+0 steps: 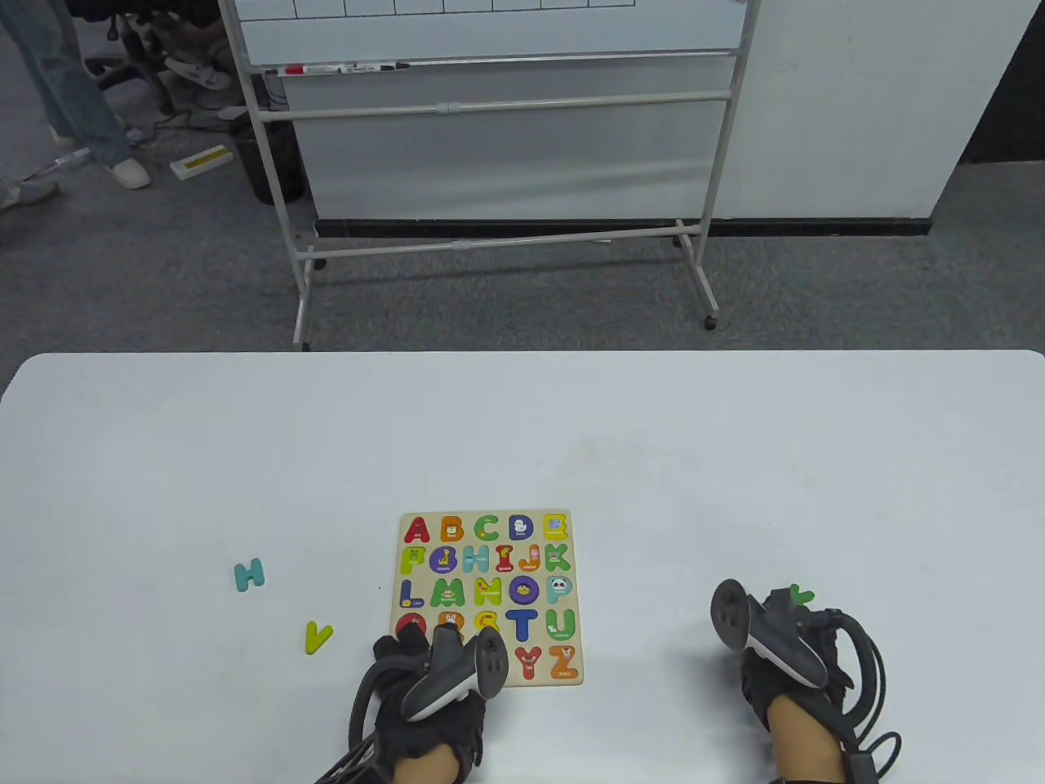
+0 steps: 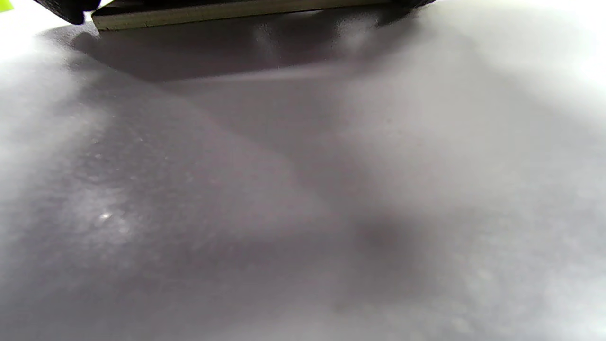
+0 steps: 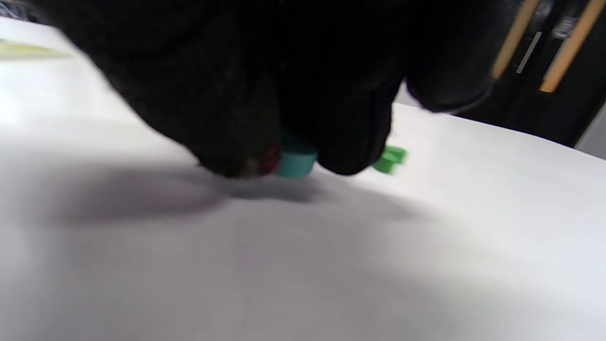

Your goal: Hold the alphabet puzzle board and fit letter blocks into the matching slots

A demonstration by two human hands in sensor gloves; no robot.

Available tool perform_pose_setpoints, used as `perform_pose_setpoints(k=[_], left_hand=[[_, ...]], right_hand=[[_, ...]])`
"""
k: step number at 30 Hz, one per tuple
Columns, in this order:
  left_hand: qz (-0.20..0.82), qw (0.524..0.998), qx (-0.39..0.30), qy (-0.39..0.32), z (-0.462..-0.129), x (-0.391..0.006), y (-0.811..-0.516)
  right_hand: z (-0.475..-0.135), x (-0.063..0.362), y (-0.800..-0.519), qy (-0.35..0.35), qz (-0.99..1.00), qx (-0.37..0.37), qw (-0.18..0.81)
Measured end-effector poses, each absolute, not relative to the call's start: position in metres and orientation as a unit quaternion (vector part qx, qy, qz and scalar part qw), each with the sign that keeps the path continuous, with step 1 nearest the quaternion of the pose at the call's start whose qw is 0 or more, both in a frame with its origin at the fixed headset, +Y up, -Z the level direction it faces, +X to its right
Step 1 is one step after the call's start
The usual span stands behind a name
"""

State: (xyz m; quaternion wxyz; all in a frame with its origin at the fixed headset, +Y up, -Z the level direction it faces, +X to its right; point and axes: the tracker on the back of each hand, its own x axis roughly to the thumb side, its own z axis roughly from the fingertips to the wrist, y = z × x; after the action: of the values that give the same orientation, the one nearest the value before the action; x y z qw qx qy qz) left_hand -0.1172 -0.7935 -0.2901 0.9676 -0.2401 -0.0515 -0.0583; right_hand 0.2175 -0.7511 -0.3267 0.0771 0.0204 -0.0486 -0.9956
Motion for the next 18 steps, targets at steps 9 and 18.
perform_pose_setpoints(k=[9,18], left_hand=[[-0.061,0.967,-0.241,-0.051,-0.29,-0.117,-0.793],[-0.057,0.967,-0.241,-0.051,-0.29,-0.117,-0.793]], right_hand=[[-0.355,0.149,-0.743,-0.007,-0.997,-0.083,0.008],[-0.383,0.075,-0.743,0.033,-0.982,-0.185,-0.01]])
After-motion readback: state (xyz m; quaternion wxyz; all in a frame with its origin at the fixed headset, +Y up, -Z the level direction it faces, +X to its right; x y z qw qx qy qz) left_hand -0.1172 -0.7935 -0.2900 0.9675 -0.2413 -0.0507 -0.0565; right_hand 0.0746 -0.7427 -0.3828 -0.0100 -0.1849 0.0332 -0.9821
